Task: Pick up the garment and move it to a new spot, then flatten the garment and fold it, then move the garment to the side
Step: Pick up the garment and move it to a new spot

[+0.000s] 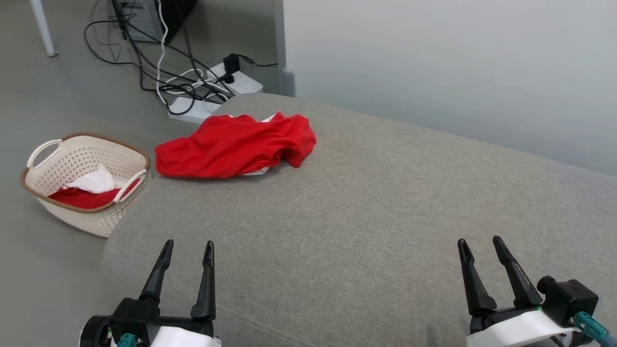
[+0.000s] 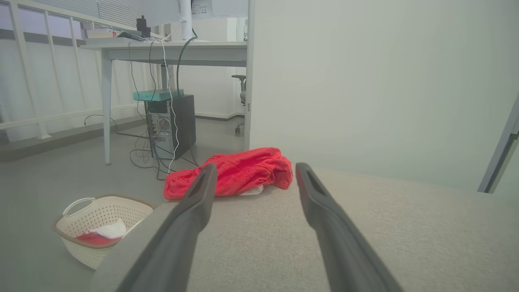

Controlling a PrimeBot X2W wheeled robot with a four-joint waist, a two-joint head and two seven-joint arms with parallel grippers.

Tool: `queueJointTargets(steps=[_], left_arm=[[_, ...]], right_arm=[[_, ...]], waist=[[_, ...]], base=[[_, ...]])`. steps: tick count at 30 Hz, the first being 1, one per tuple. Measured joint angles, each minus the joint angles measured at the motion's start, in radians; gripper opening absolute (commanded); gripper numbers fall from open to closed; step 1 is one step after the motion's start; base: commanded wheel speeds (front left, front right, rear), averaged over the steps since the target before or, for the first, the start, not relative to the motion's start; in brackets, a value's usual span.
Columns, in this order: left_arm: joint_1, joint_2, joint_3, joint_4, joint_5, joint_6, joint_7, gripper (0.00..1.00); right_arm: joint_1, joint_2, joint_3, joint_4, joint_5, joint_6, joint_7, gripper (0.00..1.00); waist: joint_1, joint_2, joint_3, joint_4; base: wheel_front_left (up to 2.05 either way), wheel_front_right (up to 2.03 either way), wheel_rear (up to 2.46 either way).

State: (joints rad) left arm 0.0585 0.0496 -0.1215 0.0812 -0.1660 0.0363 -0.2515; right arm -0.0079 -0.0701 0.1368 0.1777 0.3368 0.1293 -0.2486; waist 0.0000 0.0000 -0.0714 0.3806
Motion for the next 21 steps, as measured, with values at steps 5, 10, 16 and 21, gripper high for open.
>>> queueJointTargets(steps=[5,10,16,21], left_arm=[[0.000,0.000,0.007,-0.007,0.017,0.002,0.000,1.00],[0.000,0.000,0.015,-0.019,0.016,0.009,0.000,1.00],[0.000,0.000,0.014,-0.022,0.016,0.018,0.000,1.00],[0.000,0.000,0.011,-0.022,0.011,0.018,0.000,1.00]], right_arm=[[0.000,0.000,0.002,0.001,0.000,0.000,0.000,1.00],[-0.003,-0.001,0.021,0.005,0.000,0.000,0.000,1.00],[-0.003,-0.007,0.035,0.017,0.007,0.000,0.000,1.00],[-0.003,-0.011,0.035,0.026,0.007,0.000,0.000,1.00]], waist=[[0.0000,0.0000,0.003,0.072],[0.0000,0.0000,0.015,0.097],[0.0000,0.0000,0.021,0.101],[0.0000,0.0000,0.019,0.099]], base=[[0.00,0.00,0.00],[0.00,0.00,0.00],[0.00,0.00,0.00],[0.00,0.00,0.00]])
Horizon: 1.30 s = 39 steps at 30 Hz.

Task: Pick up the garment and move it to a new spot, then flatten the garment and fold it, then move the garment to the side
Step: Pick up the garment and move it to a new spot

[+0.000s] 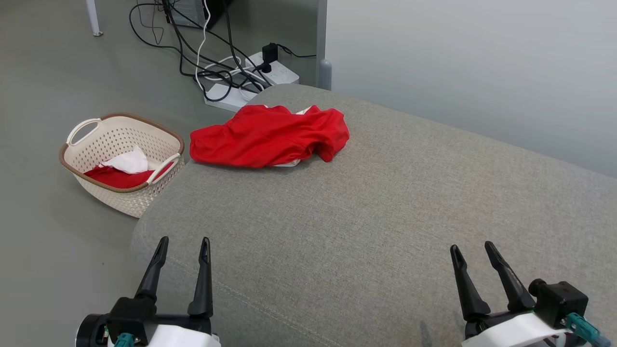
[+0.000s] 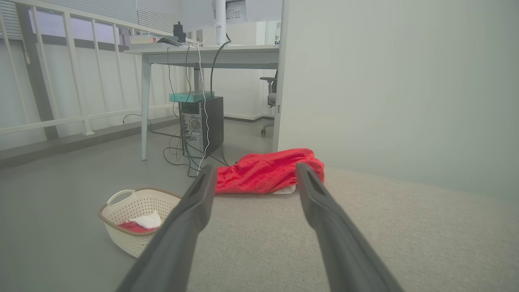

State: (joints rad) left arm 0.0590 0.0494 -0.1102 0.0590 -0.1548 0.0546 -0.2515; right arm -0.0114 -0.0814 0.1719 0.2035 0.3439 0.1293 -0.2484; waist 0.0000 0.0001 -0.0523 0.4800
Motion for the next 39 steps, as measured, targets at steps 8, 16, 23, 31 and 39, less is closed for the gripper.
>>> queueJointTargets(steps=[8,16,23,31,39], left_arm=[[-0.028,0.001,-0.008,0.062,-0.024,-0.001,0.000,1.00],[-0.261,-0.003,-0.014,0.155,-0.072,-0.033,0.000,1.00],[-0.475,-0.011,0.017,0.303,-0.093,-0.046,-0.002,1.00],[-0.684,-0.025,0.070,0.518,-0.075,-0.063,-0.002,1.00],[-0.834,0.007,0.119,0.728,-0.056,-0.061,-0.002,1.00]], right_arm=[[0.001,-0.003,-0.002,0.004,0.000,0.000,0.000,1.00],[-0.016,-0.067,0.033,0.007,-0.001,0.000,0.000,1.00],[-0.112,-0.119,0.057,0.006,-0.002,0.000,0.000,1.00],[-0.172,-0.148,0.075,0.004,-0.001,0.000,0.000,1.00],[-0.214,-0.163,0.096,-0.008,0.020,0.000,0.000,1.00]], waist=[[0.0000,0.0000,0.007,-0.013],[0.0000,0.0000,0.060,-0.064],[0.0000,-0.0001,0.128,-0.136],[0.0000,0.0000,0.225,-0.237],[0.0000,0.0000,0.317,-0.332]], base=[[0.00,0.00,0.00],[0.00,0.00,0.00],[0.00,0.00,0.00],[0.00,0.00,0.00],[0.00,0.00,0.00]])
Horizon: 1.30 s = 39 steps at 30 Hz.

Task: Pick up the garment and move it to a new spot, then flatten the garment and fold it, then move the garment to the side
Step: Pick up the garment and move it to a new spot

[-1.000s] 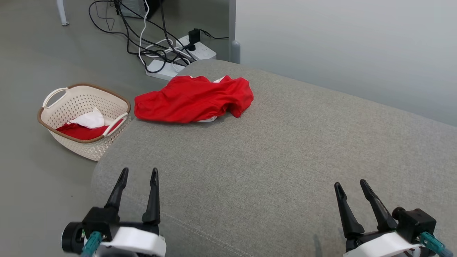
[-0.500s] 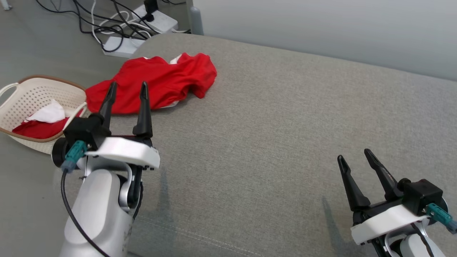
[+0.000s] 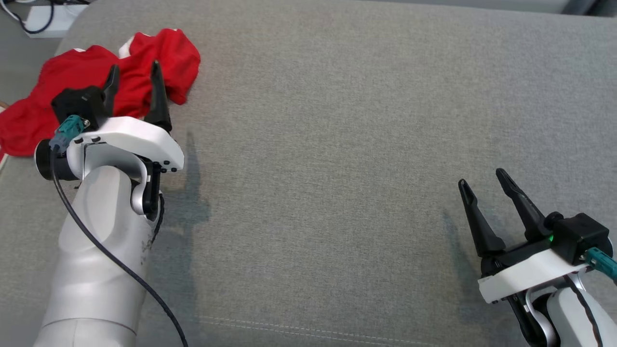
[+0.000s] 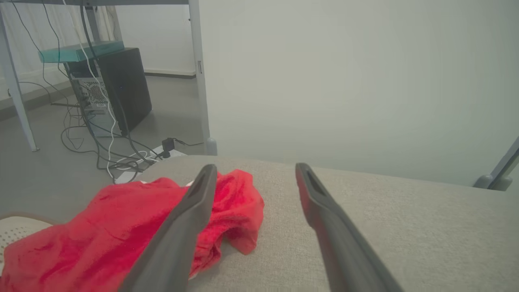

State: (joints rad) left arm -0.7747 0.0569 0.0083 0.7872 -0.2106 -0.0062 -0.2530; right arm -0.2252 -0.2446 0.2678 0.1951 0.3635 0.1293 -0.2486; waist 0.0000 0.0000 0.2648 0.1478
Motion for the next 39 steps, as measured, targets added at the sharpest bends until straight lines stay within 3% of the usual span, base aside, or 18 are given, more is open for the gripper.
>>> queueJointTargets(steps=[6,11,20,30,31,32,39], left_arm=[[-0.088,0.037,0.002,0.189,0.042,0.032,0.000,1.00],[-0.170,0.137,-0.015,0.351,0.104,0.123,0.000,1.00],[-0.218,0.182,-0.014,0.435,0.103,0.141,0.000,1.00],[-0.227,0.188,-0.008,0.475,0.086,0.165,0.000,1.00],[-0.228,0.188,-0.008,0.477,0.086,0.165,0.000,0.47],[-0.229,0.188,-0.009,0.477,0.086,0.165,0.000,0.00],[-0.218,0.189,-0.012,0.428,0.085,0.157,0.000,0.00]], right_arm=[[-0.023,-0.007,0.005,-0.015,0.016,0.000,0.000,1.00],[-0.058,-0.014,0.036,-0.018,0.035,0.000,0.000,1.00],[-0.076,-0.034,0.063,-0.016,0.061,0.000,0.000,1.00],[-0.077,-0.047,0.074,-0.020,0.069,0.000,0.000,1.00],[-0.077,-0.049,0.075,-0.019,0.069,0.000,0.000,1.00],[-0.077,-0.050,0.077,-0.019,0.069,0.000,0.000,1.00],[-0.077,-0.052,0.103,-0.018,0.077,0.000,0.000,1.00]], waist=[[0.0000,0.0000,0.069,-0.055],[0.0000,0.0000,0.137,-0.099],[0.0000,0.0000,0.187,-0.122],[0.0000,0.0000,0.207,-0.138],[0.0000,0.0000,0.207,-0.139],[0.0000,0.0000,0.206,-0.138],[0.0000,0.0000,0.182,-0.136]], base=[[0.00,0.00,0.00],[0.00,0.00,0.00],[0.00,0.00,0.00],[0.00,0.00,0.00],[0.00,0.00,0.00],[0.00,0.00,0.00],[0.00,0.00,0.00]])
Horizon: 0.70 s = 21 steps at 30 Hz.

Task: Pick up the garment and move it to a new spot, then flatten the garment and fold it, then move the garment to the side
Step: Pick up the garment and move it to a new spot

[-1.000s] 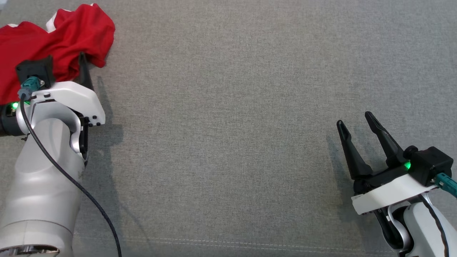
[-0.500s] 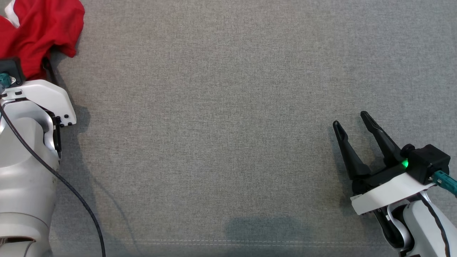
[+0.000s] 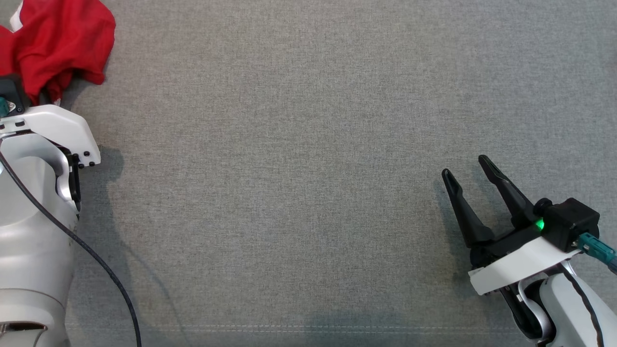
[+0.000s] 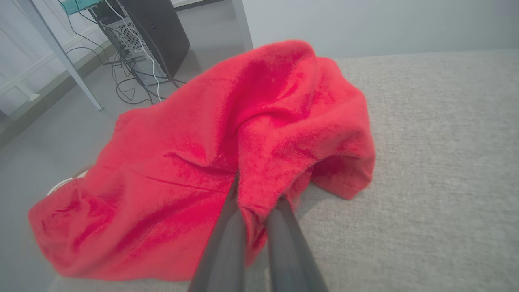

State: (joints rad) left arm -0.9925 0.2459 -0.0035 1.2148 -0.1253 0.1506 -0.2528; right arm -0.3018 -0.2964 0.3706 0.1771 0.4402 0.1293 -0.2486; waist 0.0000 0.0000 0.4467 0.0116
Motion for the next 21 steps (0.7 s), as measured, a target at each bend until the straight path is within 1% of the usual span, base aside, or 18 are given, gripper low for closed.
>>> queueJointTargets(steps=[2,5,6,9,11,17,21], left_arm=[[0.017,0.000,0.002,-0.040,-0.007,0.000,0.000,0.00],[0.061,0.002,0.007,-0.174,-0.009,-0.007,0.000,0.00],[0.099,0.002,0.011,-0.296,-0.008,-0.009,0.000,0.00],[0.144,0.000,0.015,-0.422,0.000,-0.010,0.000,0.00],[0.174,-0.006,0.016,-0.499,0.001,-0.020,0.000,0.00],[0.242,-0.022,-0.004,-0.650,0.023,-0.055,0.000,0.00],[0.262,-0.051,-0.046,-0.715,0.041,-0.081,0.000,0.00]], right_arm=[[0.000,0.000,0.002,0.001,0.002,0.000,0.000,1.00],[0.000,0.003,0.007,0.004,0.010,0.000,0.000,1.00],[0.000,0.011,0.017,0.006,0.010,0.000,0.000,1.00],[0.003,0.023,0.018,0.016,0.012,0.000,0.000,1.00],[0.006,0.036,0.017,0.028,0.018,0.000,0.000,1.00],[0.033,0.076,0.015,0.037,0.026,0.000,0.000,1.00],[0.059,0.098,0.015,0.043,0.027,0.000,0.000,1.00]], waist=[[0.0000,0.0000,-0.010,0.002],[0.0000,0.0000,-0.032,0.006],[0.0000,0.0000,-0.055,0.009],[0.0000,0.0000,-0.085,0.010],[0.0000,0.0000,-0.109,0.009],[0.0000,0.0000,-0.187,-0.002],[0.0000,0.0000,-0.243,-0.020]], base=[[0.00,0.00,0.00],[0.00,0.00,0.00],[0.00,0.00,0.00],[0.00,0.00,0.00],[0.00,0.00,0.00],[0.00,0.00,0.00],[0.00,0.00,0.00]])
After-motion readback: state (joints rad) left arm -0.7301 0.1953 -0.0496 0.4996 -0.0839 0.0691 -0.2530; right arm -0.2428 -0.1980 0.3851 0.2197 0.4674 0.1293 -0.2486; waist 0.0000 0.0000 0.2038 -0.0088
